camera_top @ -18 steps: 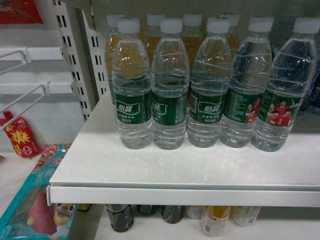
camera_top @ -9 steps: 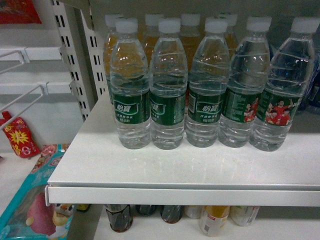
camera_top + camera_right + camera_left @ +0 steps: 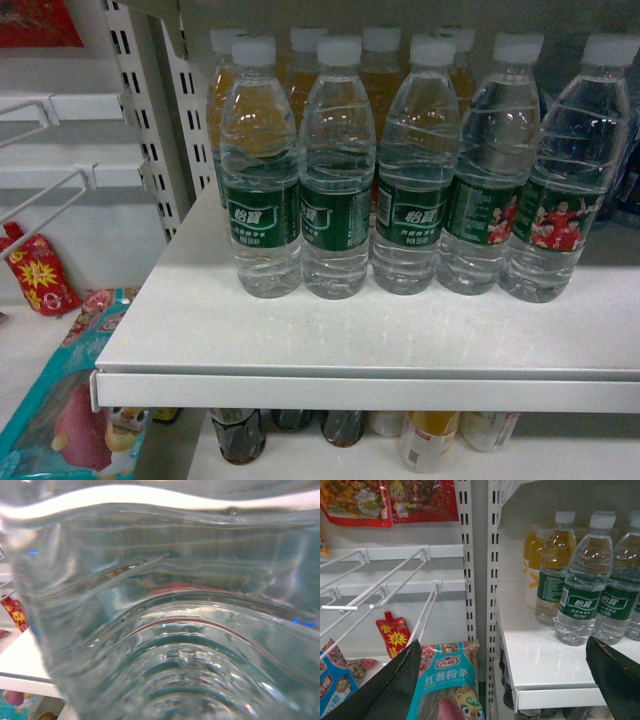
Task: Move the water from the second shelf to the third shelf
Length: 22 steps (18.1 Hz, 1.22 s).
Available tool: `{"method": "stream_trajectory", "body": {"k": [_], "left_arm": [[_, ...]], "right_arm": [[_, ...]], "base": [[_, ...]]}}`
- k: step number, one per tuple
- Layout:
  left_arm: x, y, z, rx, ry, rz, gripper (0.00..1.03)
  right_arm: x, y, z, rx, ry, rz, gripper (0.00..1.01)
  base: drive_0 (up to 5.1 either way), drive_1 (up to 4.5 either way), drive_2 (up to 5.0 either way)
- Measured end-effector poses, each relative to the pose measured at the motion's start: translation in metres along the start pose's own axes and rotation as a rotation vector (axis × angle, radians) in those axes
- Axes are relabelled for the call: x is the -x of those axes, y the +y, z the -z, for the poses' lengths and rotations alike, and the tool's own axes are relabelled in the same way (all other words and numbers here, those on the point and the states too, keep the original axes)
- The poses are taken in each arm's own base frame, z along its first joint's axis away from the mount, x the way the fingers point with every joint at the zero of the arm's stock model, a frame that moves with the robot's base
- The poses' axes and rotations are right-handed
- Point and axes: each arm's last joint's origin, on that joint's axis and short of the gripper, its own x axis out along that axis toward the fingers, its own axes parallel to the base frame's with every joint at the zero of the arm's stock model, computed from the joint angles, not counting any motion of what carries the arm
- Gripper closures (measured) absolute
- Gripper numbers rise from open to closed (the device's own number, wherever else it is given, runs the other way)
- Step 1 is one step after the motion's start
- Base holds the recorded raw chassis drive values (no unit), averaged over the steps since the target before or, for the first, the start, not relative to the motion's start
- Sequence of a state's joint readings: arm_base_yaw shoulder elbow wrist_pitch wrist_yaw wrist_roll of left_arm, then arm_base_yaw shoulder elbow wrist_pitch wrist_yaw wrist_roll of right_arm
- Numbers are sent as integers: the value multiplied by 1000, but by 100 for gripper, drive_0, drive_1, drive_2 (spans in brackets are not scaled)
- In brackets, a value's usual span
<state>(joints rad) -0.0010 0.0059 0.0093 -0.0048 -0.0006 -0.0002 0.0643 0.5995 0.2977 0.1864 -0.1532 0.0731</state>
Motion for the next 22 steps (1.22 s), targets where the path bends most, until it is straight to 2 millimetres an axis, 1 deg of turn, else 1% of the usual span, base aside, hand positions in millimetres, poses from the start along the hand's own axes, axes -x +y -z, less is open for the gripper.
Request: {"method": "stream_trajectory", "body": {"k": [1, 3, 8, 11, 12, 14, 16, 20, 22], "left_arm": [[0, 0, 0, 0, 0, 0, 5], [0, 0, 0, 0, 0, 0, 5], [0, 0, 0, 0, 0, 0, 5], [0, 0, 0, 0, 0, 0, 5], [0, 0, 0, 0, 0, 0, 5], [0, 0, 0, 0, 0, 0, 5], [0, 0, 0, 0, 0, 0, 5], [0, 0, 0, 0, 0, 0, 5], [0, 0, 0, 0, 0, 0, 5]], "right_arm": [[0, 0, 0, 0, 0, 0, 60], [0, 2, 2, 2, 31, -60, 60], [-4, 19, 4, 5, 50, -197, 60], [-14, 29, 17, -11, 93, -222, 60], [-17, 36, 23, -10, 112, -255, 60], [-26, 48, 28, -8, 117, -299, 60], [-36, 55, 34, -12, 118, -299, 60], [-57, 69, 54, -16, 154, -310, 60], [-68, 74, 59, -13, 180, -316, 60]], "base": [[0, 0, 0], [0, 0, 0], [0, 0, 0], [0, 0, 0], [0, 0, 0], [0, 0, 0], [0, 0, 0], [0, 0, 0], [0, 0, 0]]}}
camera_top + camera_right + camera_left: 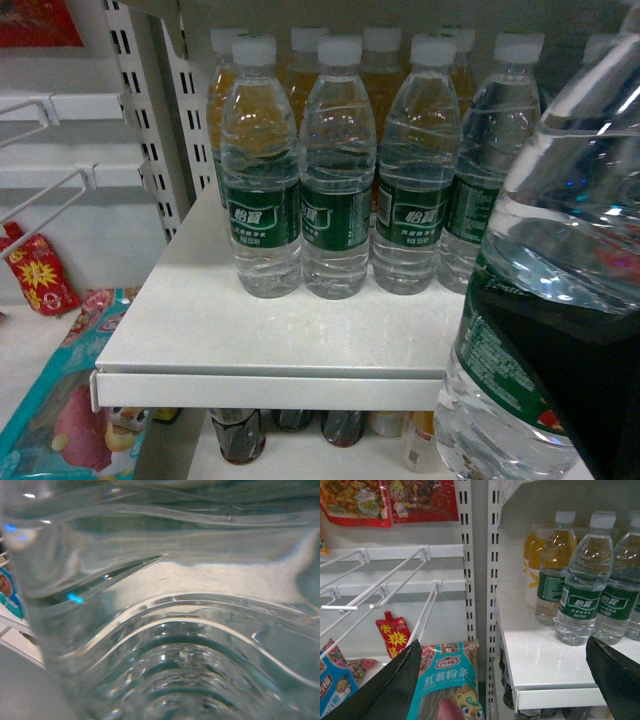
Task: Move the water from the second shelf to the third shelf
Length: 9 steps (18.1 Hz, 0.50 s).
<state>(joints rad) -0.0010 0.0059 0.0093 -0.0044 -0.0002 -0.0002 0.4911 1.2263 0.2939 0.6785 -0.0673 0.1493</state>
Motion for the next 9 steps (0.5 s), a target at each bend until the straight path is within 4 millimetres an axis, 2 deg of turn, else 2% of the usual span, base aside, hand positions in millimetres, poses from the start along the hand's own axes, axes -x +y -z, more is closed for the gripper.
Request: {"method": "stream_trajectory", "body": {"k": [5, 9], "left_arm": [[0, 0, 0, 0, 0, 0, 5], [0, 0, 0, 0, 0, 0, 5]], "right_arm": [[-28, 1, -14, 3, -27, 8, 60], [-48, 4, -13, 7, 7, 4, 60]], "base": [[0, 0, 0], [0, 0, 0]]}}
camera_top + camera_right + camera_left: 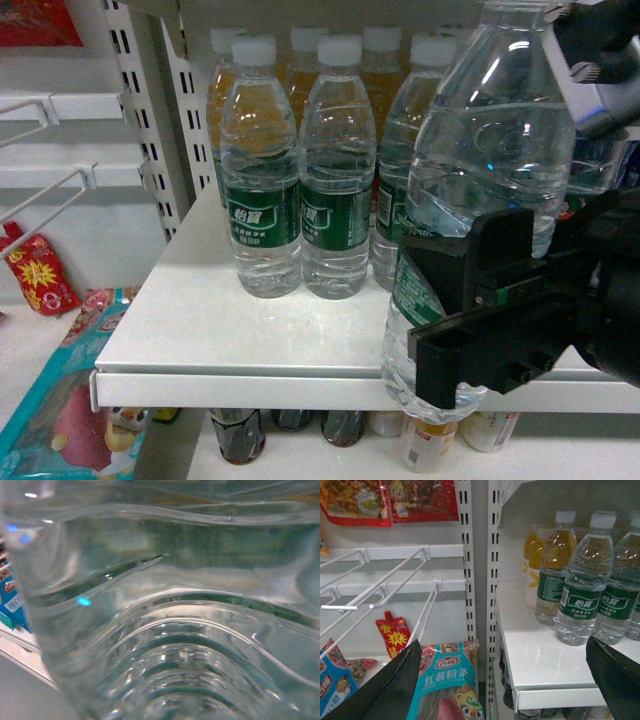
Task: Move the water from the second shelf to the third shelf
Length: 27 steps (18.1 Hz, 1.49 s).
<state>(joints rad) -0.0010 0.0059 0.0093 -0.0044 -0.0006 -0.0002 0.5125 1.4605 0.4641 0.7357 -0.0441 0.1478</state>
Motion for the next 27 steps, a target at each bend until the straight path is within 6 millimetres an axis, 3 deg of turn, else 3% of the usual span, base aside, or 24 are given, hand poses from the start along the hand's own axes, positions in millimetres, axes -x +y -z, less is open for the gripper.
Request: {"method": "stream_trajectory", "body": {"k": [5, 10, 13, 27], "left_arm": [[0, 0, 0, 0, -1, 0, 5], [0, 0, 0, 0, -1, 0, 5], [0, 0, 0, 0, 0, 0, 5], [0, 0, 0, 0, 0, 0, 5]], "right_arm": [[-22, -2, -6, 9, -5, 19, 60], [-40, -16, -18, 24, -18, 64, 60], [-53, -23, -13, 37, 16, 83, 60], [-68, -34, -1, 27, 16, 129, 60]], "base": [[0, 0, 0], [0, 0, 0], [0, 0, 0], [0, 0, 0]]}}
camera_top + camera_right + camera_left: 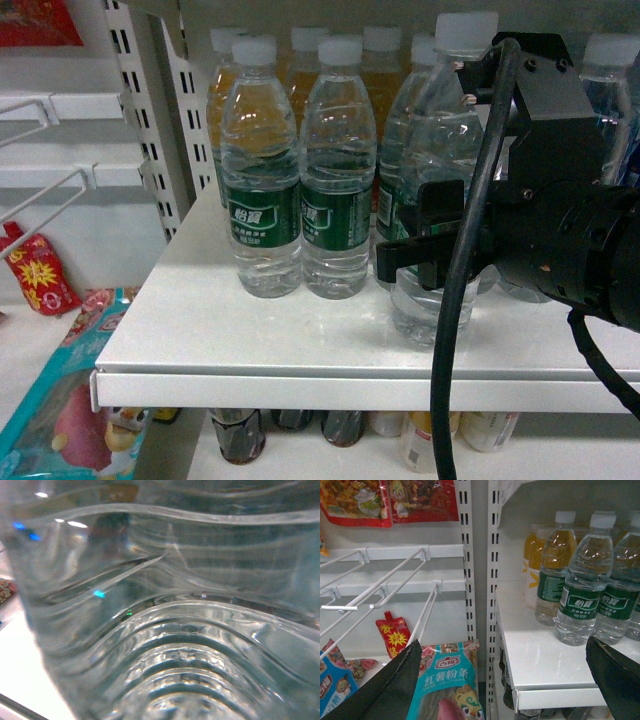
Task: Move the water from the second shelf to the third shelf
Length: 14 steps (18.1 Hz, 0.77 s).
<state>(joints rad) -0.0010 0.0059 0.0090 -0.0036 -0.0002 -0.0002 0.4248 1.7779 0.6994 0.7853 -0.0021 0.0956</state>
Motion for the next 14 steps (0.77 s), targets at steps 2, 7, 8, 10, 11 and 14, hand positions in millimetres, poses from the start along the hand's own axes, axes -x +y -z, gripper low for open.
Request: {"method": "stream_trajectory", "body": {"k": [2, 7, 8, 10, 11, 14], "left_arm": [[0, 0, 0, 0, 0, 0, 5], [0, 0, 0, 0, 0, 0, 5], [0, 0, 0, 0, 0, 0, 5], [0, 0, 0, 0, 0, 0, 5], [0, 0, 0, 0, 0, 0, 5], [0, 0, 0, 0, 0, 0, 5]], "right_arm": [[1, 0, 1, -5, -13, 2, 60], [3, -1, 9, -8, 1, 10, 60], [3, -1, 9, -8, -1, 9, 60], [3, 0, 9, -8, -6, 9, 60], [3, 0, 10, -7, -6, 6, 60], [2, 5, 13, -4, 1, 0, 60]], "base": [[0, 0, 0], [0, 0, 0], [0, 0, 0], [0, 0, 0], [0, 0, 0], [0, 0, 0]]}}
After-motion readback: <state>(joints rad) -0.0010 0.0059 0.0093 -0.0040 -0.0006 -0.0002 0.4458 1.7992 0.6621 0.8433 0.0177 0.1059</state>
